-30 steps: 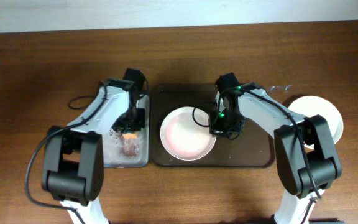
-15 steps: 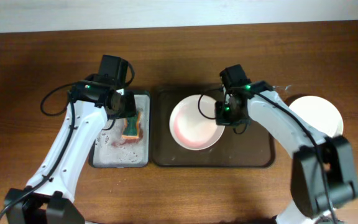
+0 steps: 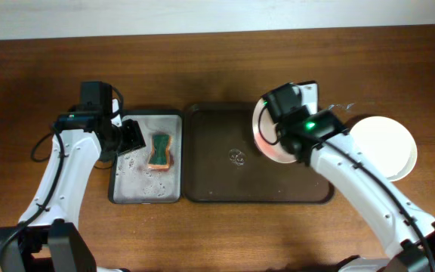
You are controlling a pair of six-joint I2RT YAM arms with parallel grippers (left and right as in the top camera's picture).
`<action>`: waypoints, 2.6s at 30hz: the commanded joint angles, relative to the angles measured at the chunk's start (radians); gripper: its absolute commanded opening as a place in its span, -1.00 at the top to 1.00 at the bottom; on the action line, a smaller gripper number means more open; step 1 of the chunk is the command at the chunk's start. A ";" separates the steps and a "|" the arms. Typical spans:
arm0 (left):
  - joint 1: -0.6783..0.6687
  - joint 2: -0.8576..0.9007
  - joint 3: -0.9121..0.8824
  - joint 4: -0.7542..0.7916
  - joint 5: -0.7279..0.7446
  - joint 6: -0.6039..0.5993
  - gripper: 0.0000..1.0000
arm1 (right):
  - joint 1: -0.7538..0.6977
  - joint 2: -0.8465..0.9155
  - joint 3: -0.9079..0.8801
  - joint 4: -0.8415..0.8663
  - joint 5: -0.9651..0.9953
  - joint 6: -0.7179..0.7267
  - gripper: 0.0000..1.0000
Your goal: Clean dirty plates on tray and stack at the side
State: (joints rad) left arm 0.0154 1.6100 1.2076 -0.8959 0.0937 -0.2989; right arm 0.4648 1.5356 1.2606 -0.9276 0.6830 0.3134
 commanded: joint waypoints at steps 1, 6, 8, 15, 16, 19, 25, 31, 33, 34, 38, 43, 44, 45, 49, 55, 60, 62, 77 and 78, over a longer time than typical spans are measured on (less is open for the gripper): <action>0.003 -0.020 -0.049 0.010 0.006 0.017 -0.35 | 0.142 -0.025 0.014 0.004 0.317 0.005 0.92; 0.003 -0.020 -0.064 0.018 0.007 0.016 -0.47 | 0.300 -0.025 0.014 0.006 0.555 0.005 0.92; 0.003 -0.020 -0.064 0.017 0.007 0.016 -0.50 | 0.340 -0.025 0.014 0.014 0.634 0.014 0.92; 0.003 -0.020 -0.064 0.021 0.007 0.016 -0.60 | 0.330 -0.025 0.014 0.051 0.631 0.018 0.92; 0.003 -0.020 -0.064 0.021 0.007 0.016 -0.61 | 0.314 -0.025 0.014 0.056 0.624 0.045 0.92; 0.003 -0.020 -0.064 0.021 0.007 0.016 -0.62 | 0.192 -0.025 0.014 0.047 0.417 0.106 0.92; 0.003 -0.020 -0.064 0.021 0.007 0.016 -0.64 | -0.251 -0.024 0.014 -0.011 -0.135 0.250 0.92; 0.003 -0.020 -0.064 0.021 0.006 0.016 -0.64 | -0.741 -0.003 -0.010 -0.023 -0.501 0.249 0.92; 0.003 -0.020 -0.064 0.021 0.006 0.016 -0.64 | -0.845 0.021 -0.013 -0.030 -0.518 0.245 0.92; 0.003 -0.020 -0.064 0.021 0.006 0.016 -0.64 | -0.908 0.042 -0.013 -0.030 -0.519 0.245 0.92; 0.003 -0.020 -0.064 0.021 0.006 0.016 -0.64 | -1.012 0.096 -0.013 -0.029 -0.519 0.245 0.92; 0.003 -0.020 -0.064 0.021 0.007 0.016 -0.64 | -1.022 0.122 -0.013 -0.023 -0.520 0.245 0.28; 0.003 -0.020 -0.064 0.021 0.007 0.016 -0.64 | -1.021 0.122 -0.013 -0.019 -0.548 0.245 0.06; 0.003 -0.020 -0.064 0.021 0.007 0.016 -0.64 | -1.022 0.122 -0.013 -0.019 -0.589 0.243 0.03; 0.000 -0.020 -0.064 0.038 0.004 0.029 -0.64 | -0.993 0.122 -0.013 0.011 -0.982 -0.042 -0.25; -0.063 -0.019 -0.064 0.103 -0.015 0.324 -0.99 | -0.706 0.122 -0.012 -0.014 -0.910 -0.167 -0.67; -0.065 -0.019 -0.064 -0.064 -0.029 0.211 -0.99 | -0.499 0.120 -0.012 -0.113 -0.805 -0.186 -0.68; -0.064 -0.023 -0.064 -0.135 -0.007 0.202 -1.00 | -0.455 0.107 -0.012 -0.163 -0.805 -0.186 -0.68; -0.068 -1.009 -0.530 0.116 -0.004 0.194 -0.99 | -0.426 -0.793 -0.356 -0.050 -0.745 -0.183 -0.97; -0.068 -1.068 -0.530 0.110 -0.004 0.194 -1.00 | -0.426 -0.842 -0.356 -0.061 -0.745 -0.182 -0.98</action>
State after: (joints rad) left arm -0.0536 0.6624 0.7017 -0.7864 0.0795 -0.0948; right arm 0.0338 0.8059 0.9203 -0.9771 -0.1009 0.1310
